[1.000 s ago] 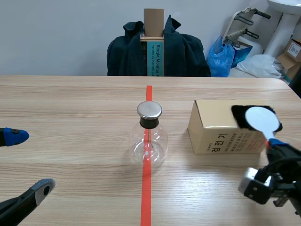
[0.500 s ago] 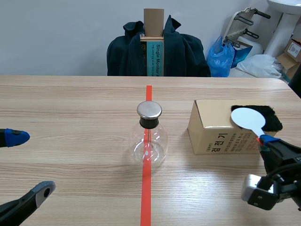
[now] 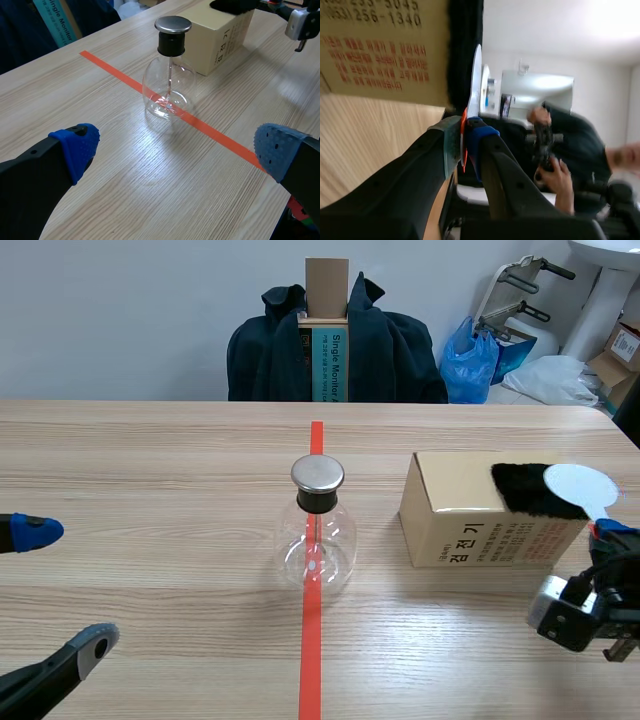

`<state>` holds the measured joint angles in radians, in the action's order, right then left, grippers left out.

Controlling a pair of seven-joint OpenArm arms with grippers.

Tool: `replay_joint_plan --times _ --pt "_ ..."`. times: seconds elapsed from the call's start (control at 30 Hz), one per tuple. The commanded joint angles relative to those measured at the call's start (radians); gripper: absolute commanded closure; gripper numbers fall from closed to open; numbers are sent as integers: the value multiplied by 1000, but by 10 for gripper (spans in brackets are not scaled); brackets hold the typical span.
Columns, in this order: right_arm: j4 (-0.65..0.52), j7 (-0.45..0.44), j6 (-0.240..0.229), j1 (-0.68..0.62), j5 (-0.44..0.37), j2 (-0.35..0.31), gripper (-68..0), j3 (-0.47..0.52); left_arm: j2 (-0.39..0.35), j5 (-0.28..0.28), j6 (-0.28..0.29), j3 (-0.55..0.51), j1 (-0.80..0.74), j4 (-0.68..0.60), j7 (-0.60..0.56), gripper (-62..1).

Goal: Do the electroscope experiment.
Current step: 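Rub the plate on the fur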

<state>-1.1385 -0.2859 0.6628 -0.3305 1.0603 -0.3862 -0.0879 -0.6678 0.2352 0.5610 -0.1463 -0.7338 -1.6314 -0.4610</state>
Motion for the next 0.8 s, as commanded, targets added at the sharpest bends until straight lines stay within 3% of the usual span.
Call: replay_joint_plan --times 0.0,0.03,0.13,0.17,0.3,0.33,0.43,0.47,0.6,0.63,0.73,0.77 --pt "-14 -62 10 15 9 -6 -6 -7 3 8 3 3 3 -4 -14 -623" --pt "-15 -52 10 15 9 -1 -7 -9 3 8 3 3 3 -4 -14 -623" --pt "-15 127 9 11 8 3 -6 -8 3 8 3 3 3 -4 -14 -623" --pt "-15 146 7 11 9 -2 -6 -5 3 8 3 3 3 -4 -14 -623" --pt "-16 -36 -5 26 9 -4 -6 -7 3 8 3 3 3 -4 -14 -623" --pt "-16 -22 -5 26 9 -1 -6 -8 3 8 3 3 3 -4 -14 -623" --pt "-16 153 -7 22 5 1 -6 -6 3 8 3 3 3 -4 -14 -623" --pt "-16 167 -16 23 6 -3 -6 -4 3 8 3 3 3 -4 -14 -623" --pt "-16 -17 -33 29 8 2 -6 -8 3 8 3 3 3 -4 -14 -623" --pt "-16 1 -33 26 8 8 -6 -10 3 8 3 3 3 -4 -14 -623" --pt "-16 166 -40 11 7 17 -6 -9 3 8 3 3 3 -4 -14 -623" --pt "-16 153 -55 8 10 10 -6 -9 3 8 3 3 3 -4 -14 -623"
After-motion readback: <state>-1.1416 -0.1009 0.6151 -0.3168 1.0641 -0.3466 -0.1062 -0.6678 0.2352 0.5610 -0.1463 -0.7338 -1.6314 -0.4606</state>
